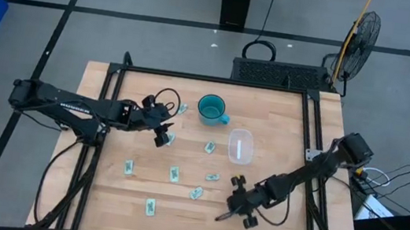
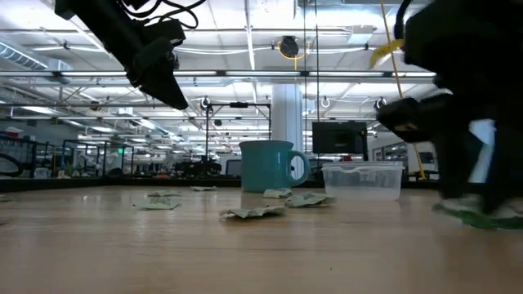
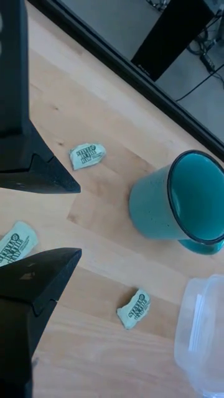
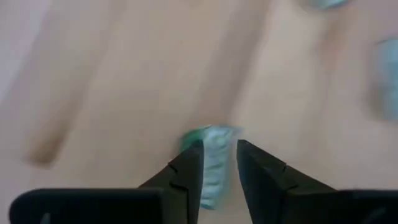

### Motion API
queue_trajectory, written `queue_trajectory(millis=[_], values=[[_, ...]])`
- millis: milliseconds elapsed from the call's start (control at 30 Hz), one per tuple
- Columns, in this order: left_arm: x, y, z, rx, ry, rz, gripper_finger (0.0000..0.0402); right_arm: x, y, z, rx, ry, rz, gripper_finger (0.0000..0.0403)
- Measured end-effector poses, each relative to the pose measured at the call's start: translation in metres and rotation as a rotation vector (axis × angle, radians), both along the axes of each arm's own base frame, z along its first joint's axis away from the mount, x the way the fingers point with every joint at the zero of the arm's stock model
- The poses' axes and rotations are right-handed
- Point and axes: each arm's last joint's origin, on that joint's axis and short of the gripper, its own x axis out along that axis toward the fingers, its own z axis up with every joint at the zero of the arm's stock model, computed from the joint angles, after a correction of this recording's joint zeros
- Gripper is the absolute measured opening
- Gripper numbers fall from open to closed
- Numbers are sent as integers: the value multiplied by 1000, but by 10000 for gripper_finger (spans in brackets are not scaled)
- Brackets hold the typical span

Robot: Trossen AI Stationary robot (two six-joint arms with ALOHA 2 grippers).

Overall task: Pick and place Stevia / Truvia into bins
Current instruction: Put the truvia packet into the transparent bin

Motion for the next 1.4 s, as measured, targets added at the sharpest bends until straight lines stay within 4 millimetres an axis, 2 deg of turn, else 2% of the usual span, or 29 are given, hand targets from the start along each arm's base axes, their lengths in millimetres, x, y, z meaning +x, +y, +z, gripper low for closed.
queue_trajectory(millis=[267, 333, 400, 467, 533, 667, 733, 1000, 1067, 1200, 1400], values=[[2, 0, 2, 20, -13, -19, 159, -17, -55, 59, -230, -99, -150, 90], [3, 0, 3, 23, -23, -22, 159, -20, -65, 72, -130, -130, -219, 90], [3, 0, 3, 23, -30, -22, 159, -22, -67, 76, 50, -144, -229, 91], [3, 0, 3, 22, -30, -22, 159, -24, -61, 70, 161, -160, -173, 95], [3, 0, 3, 22, -29, -21, 159, -26, -53, 55, 195, -163, -117, 106], [3, 0, 3, 2, -42, -2, 159, -25, -44, 16, 168, -132, -72, 146], [3, 0, 3, -5, -46, 4, 159, -22, -38, 3, 169, -130, -53, 168], [3, 0, 3, -15, -54, 4, 159, -23, -9, -17, 186, -140, 36, 219], [3, 0, 3, -14, -54, 4, 159, -24, -5, -25, 129, -148, 43, 225], [3, 0, 3, -12, -54, 1, 159, -26, -2, -40, 19, -142, 22, 228], [3, 0, 3, -13, -53, 0, 159, -29, 2, -53, 19, -106, -50, 215]])
